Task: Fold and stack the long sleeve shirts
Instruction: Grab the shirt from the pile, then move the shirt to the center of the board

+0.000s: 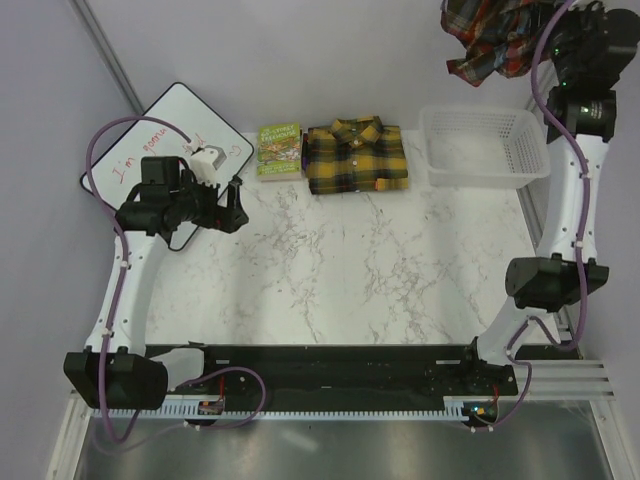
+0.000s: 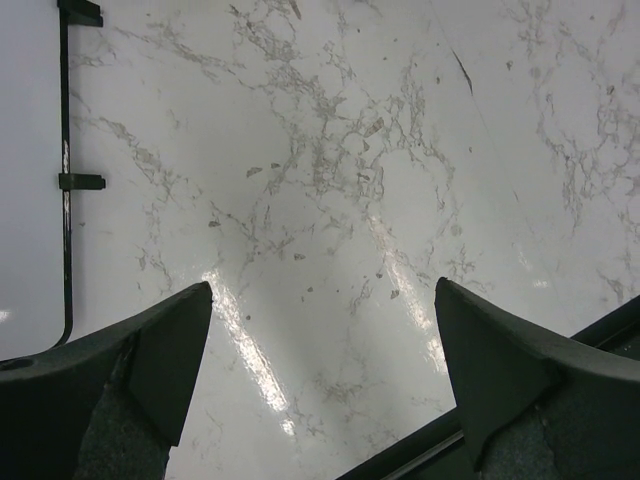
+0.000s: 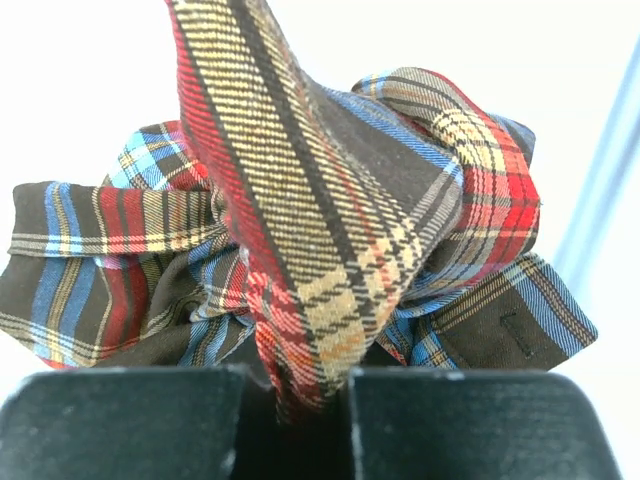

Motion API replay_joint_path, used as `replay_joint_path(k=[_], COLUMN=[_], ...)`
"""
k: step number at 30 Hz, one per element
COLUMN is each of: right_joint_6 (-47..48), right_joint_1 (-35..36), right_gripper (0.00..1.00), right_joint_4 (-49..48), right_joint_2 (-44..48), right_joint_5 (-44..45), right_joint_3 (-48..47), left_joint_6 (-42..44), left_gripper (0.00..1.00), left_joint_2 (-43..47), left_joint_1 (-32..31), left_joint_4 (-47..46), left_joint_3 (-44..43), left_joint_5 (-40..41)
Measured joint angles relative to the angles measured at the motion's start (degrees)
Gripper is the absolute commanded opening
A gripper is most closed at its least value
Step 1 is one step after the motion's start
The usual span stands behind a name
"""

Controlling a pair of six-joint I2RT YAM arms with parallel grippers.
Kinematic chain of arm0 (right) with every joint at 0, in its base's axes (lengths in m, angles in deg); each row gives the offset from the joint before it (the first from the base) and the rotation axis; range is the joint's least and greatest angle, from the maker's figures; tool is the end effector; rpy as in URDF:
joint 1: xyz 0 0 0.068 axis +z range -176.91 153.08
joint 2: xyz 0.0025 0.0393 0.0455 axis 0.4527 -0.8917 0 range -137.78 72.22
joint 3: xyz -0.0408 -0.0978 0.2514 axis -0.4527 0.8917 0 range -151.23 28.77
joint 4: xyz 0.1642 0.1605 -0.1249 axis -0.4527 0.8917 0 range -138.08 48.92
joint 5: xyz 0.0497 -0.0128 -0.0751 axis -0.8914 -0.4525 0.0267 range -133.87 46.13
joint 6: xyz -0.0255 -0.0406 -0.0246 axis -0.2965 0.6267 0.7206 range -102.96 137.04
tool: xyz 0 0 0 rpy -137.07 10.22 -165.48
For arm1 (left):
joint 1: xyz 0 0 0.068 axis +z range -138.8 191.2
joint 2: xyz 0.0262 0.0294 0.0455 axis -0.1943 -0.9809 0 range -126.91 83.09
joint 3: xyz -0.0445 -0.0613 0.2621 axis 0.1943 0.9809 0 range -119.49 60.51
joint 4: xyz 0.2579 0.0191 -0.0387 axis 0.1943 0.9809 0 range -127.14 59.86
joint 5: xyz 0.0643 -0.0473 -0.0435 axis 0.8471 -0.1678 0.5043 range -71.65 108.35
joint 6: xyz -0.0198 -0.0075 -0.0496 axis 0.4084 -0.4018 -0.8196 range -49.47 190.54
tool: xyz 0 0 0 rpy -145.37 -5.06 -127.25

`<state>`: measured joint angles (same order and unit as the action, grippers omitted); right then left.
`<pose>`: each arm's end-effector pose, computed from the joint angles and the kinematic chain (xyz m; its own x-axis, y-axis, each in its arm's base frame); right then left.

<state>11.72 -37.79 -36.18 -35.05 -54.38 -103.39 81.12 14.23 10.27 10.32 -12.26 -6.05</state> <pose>0.3956 -0.0693 0.5477 0.2208 0.0504 -0.9740 -0.0094 0.9987 0.0495 0.2420 -0.0186 0.3630 -0.6193 0.1773 -0.7648 0.4354 0.8882 -0.1466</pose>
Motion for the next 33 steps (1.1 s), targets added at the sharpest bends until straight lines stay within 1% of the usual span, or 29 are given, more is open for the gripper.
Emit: replay_joint_path(k=[3,7,8,9,10,11,14,15,16,19,21,25,27,30,33], right_joint_6=[-4.6,-10.0,-10.7,-11.2,-11.5,-11.8,-9.4,-8.2,-7.2,-2.3,0.3,5.5,7.9,10.6,11.8], right_joint_1=[0.1,1.1,1.9,3.0,4.1,6.0,13.3,16.0,17.4,18.3,17.9,17.9,18.0,18.1,18.3], right_gripper=[0.00,0.01,0.10,0.31,0.80,0.98,0.98,0.98,0.98,0.98,0.98,0.97,0.92,0.81,0.78], right_joint_4=[-1.6,-3.0,-2.9,-2.9,-2.6,-2.1,1.6,4.6,5.6,14.7,19.1,22.9,22.8,22.4,22.4], right_joint_2=[6.6,17.6,20.4,22.9,25.0,27.4,33.8,35.0,35.6,35.8,35.1,34.0,31.9,27.2,22.3], right_joint_5=[-4.8,-11.4,-13.2,-14.8,-16.3,-18.4,-23.8,-25.8,-26.8,-28.4,-28.2,-27.0,-26.1,-24.6,-23.5], right_joint_3=[1.3,9.8,12.8,15.9,18.8,22.8,37.3,42.1,46.0,57.5,62.3,67.2,67.4,67.9,69.3], left_joint_6=[-0.7,-1.4,-1.6,-1.8,-1.8,-1.8,-1.8,-1.8,-1.8,-1.5,-0.3,4.3,7.1,9.9,11.3], left_gripper=[1.00,1.00,1.00,1.00,1.00,0.99,1.00,1.00,1.00,1.00,1.00,1.00,0.99,0.92,0.83], left_joint_2=[0.9,2.4,2.8,3.1,3.3,3.6,3.7,3.7,3.7,3.8,3.8,3.3,2.2,-0.6,-5.4], left_joint_1=[0.0,0.0,0.0,0.0,0.0,0.0,0.0,0.0,0.0,0.0,0.0,0.0,-0.2,-1.2,-4.2], left_joint_4=[0.0,0.0,0.0,0.0,0.0,0.0,0.0,0.0,0.0,0.0,0.0,0.0,-0.2,-1.7,-3.8], left_joint_3=[-0.6,-1.2,-1.4,-1.5,-1.5,-1.5,-1.5,-1.4,-1.3,0.0,1.9,6.8,9.4,12.6,13.6], left_joint_5=[0.0,-0.5,-1.0,-1.3,-1.5,-1.7,-2.3,-2.7,-3.0,-3.8,-5.4,-10.4,-13.3,-15.3,-14.4])
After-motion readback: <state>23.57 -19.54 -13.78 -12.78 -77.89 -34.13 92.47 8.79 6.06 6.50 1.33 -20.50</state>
